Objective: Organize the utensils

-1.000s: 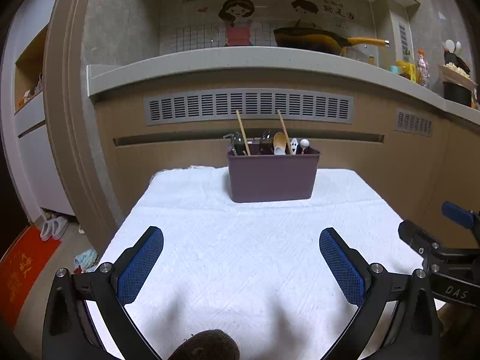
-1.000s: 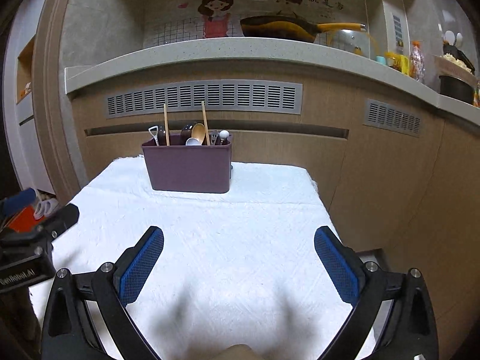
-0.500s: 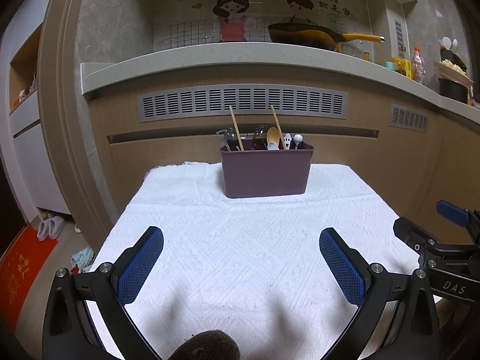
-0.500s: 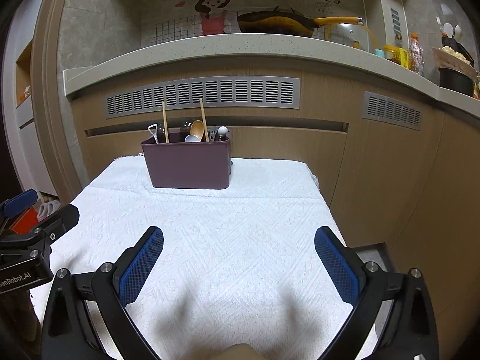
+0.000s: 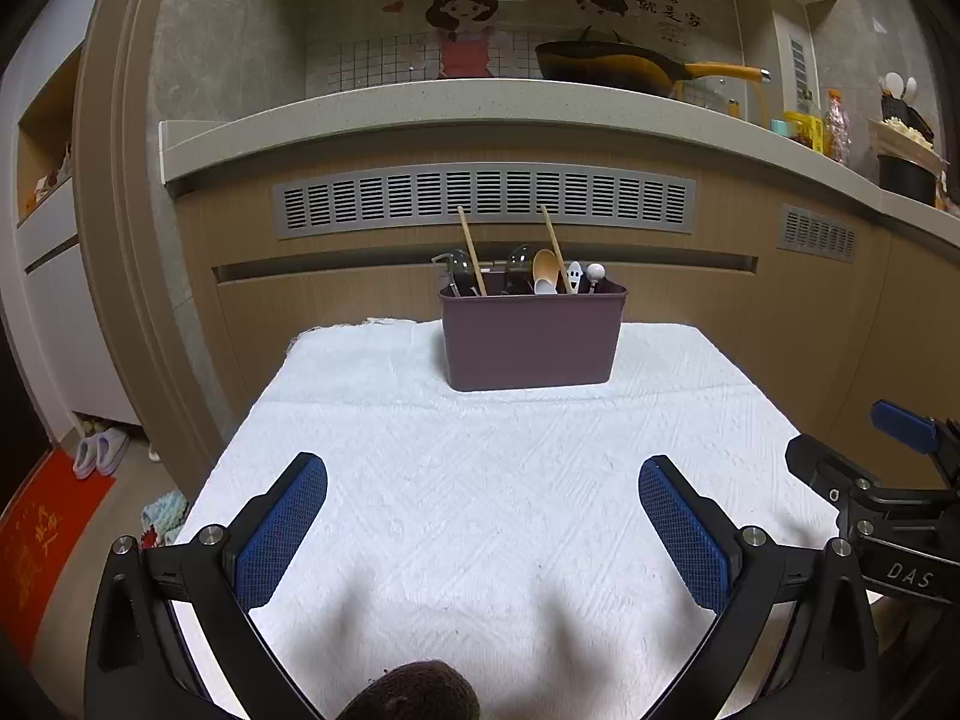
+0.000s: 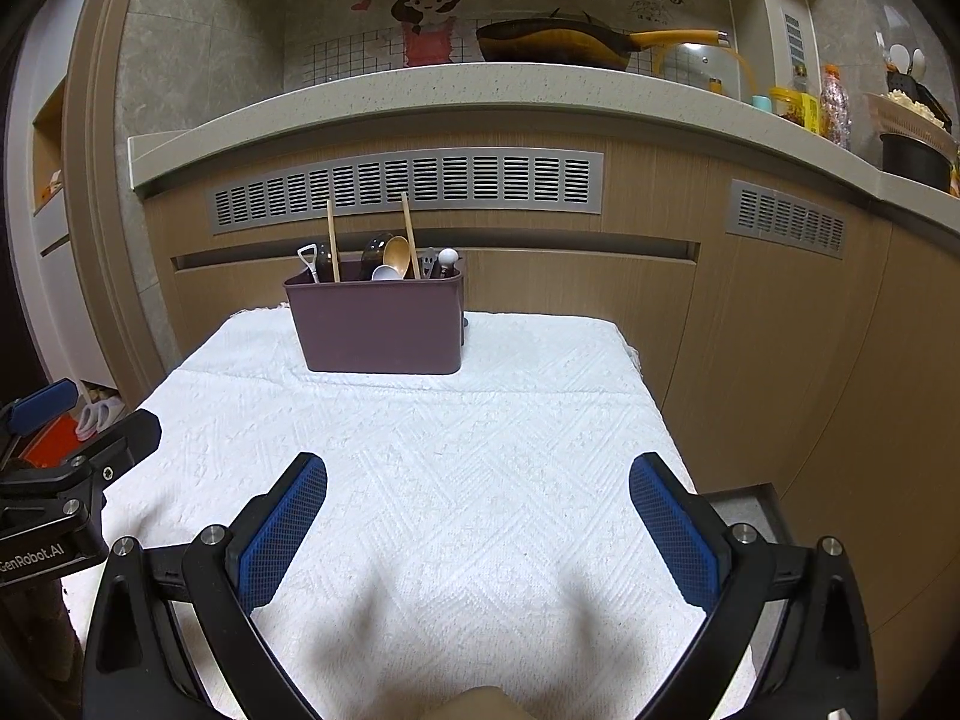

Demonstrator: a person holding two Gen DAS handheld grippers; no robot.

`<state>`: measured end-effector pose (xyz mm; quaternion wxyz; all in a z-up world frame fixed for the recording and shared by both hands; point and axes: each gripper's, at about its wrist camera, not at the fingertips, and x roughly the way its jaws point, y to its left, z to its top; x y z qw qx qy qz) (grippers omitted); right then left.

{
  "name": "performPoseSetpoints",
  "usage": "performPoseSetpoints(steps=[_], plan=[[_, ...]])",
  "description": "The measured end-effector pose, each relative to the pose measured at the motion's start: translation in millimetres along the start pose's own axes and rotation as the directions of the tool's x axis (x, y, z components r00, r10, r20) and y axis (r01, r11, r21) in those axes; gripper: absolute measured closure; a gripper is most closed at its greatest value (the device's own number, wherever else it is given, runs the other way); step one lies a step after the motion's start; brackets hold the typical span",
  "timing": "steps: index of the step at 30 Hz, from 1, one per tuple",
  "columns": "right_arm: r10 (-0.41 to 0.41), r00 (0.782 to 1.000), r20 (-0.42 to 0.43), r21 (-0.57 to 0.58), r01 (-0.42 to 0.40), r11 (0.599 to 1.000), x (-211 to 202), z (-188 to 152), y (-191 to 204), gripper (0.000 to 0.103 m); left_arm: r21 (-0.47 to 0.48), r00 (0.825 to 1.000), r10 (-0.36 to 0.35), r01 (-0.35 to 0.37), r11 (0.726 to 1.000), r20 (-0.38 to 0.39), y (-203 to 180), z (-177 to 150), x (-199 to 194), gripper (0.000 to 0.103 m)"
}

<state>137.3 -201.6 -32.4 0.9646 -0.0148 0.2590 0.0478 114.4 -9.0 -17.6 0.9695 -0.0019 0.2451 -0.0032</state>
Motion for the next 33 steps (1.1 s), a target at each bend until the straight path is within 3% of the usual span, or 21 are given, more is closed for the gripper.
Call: performPoseSetpoints(steps=[33], plan=[[0.01, 1.0, -0.006, -0.002, -0.01, 1.0, 0.8, -1.3, -2.1, 0.002, 0.0, 1.0, -0.008, 0.008, 1.0, -0.015, 0.5, -3.3, 2.3, 0.0]])
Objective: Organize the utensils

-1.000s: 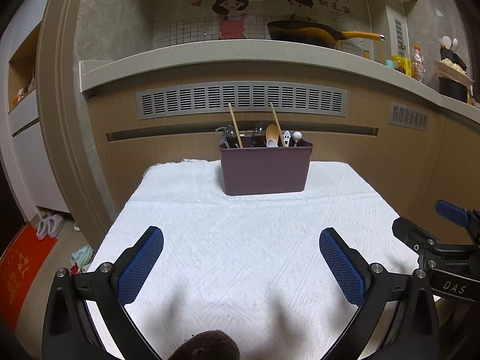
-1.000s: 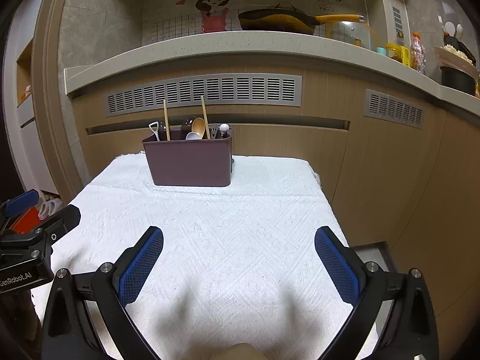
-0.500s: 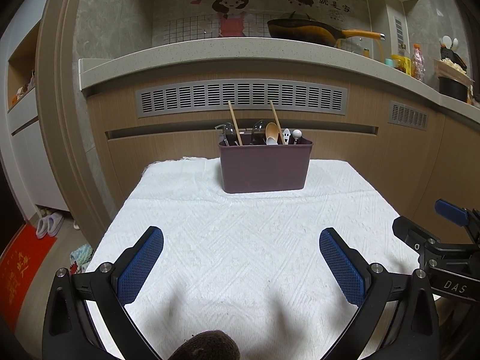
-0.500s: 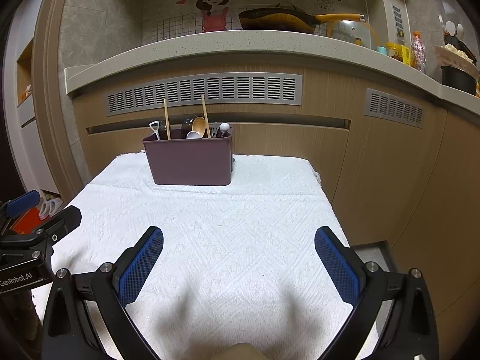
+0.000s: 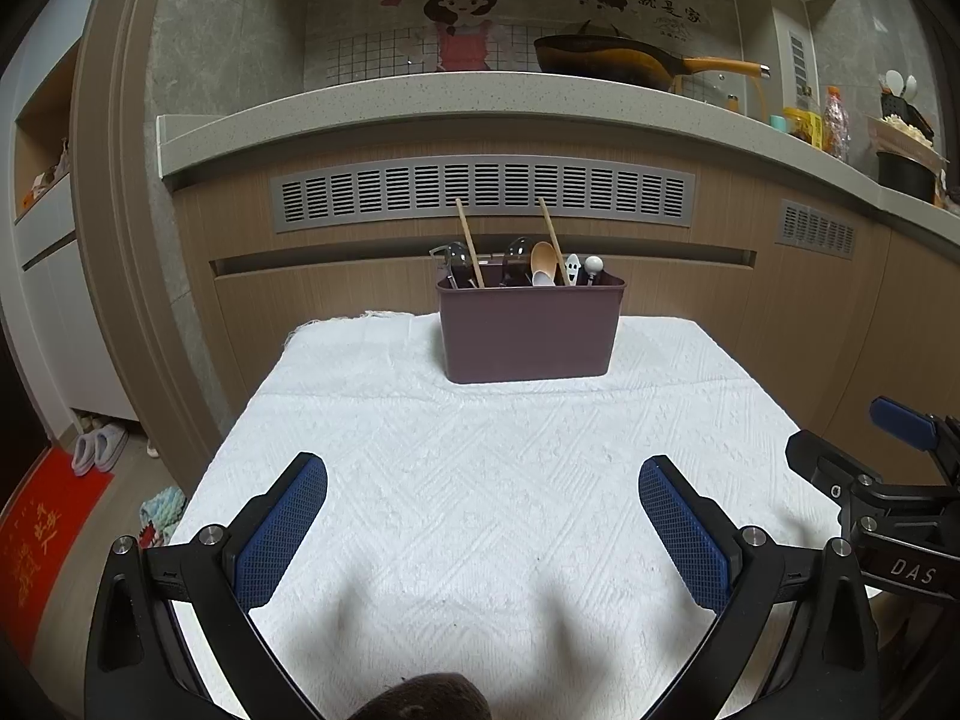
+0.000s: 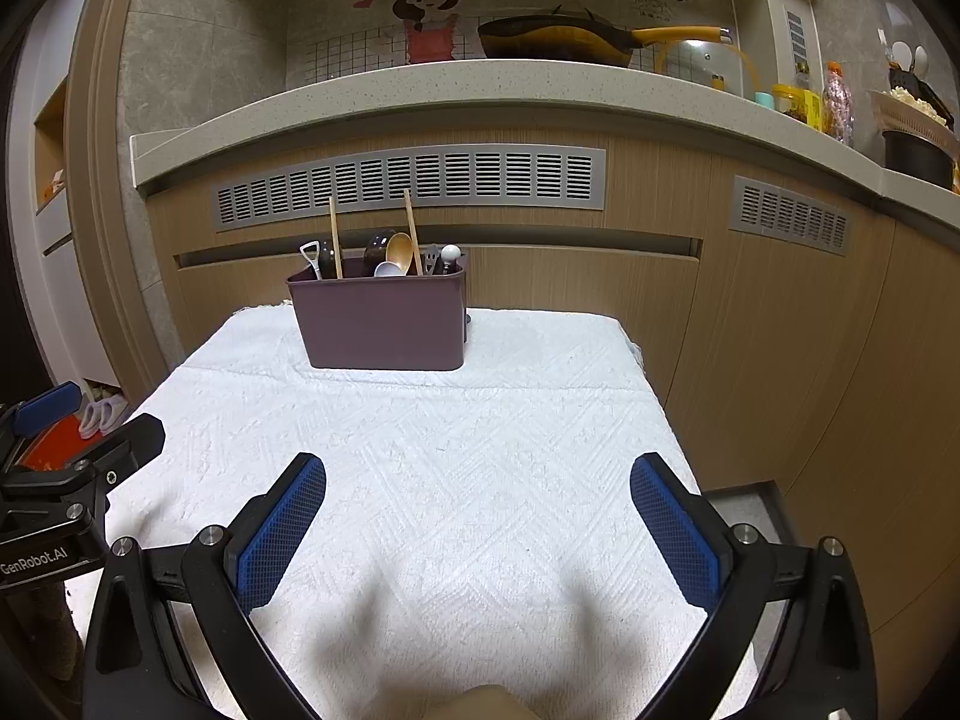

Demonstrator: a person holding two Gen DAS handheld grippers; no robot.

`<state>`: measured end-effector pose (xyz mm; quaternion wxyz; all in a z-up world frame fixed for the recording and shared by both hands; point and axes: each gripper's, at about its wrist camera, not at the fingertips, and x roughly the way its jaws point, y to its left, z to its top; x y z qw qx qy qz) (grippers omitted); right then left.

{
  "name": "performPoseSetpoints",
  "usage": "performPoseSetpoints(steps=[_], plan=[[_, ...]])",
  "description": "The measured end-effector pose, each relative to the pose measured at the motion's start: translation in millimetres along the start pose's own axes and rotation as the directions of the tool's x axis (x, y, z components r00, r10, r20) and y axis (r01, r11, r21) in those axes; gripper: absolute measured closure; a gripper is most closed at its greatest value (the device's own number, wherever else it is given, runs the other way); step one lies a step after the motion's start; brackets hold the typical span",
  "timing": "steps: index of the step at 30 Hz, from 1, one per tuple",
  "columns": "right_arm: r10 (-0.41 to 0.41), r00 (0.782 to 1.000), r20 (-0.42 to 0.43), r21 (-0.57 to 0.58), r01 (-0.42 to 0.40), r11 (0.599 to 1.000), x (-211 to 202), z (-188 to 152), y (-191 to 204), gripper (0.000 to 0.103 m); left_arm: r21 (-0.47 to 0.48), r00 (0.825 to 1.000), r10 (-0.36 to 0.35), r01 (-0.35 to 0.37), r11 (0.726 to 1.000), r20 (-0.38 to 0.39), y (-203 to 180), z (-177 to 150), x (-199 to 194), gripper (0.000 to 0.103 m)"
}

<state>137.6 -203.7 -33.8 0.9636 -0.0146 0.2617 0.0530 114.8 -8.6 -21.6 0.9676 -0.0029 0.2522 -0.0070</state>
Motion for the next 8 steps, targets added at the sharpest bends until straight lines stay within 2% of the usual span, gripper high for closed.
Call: performPoseSetpoints(steps=[8], plan=[[0.01, 1.0, -0.006, 0.002, -0.01, 1.0, 2.9, -0.1, -1.7, 0.001, -0.001, 1.0, 0.0, 0.0, 1.0, -0.017, 0.9, -3.0, 3.0, 0.0]])
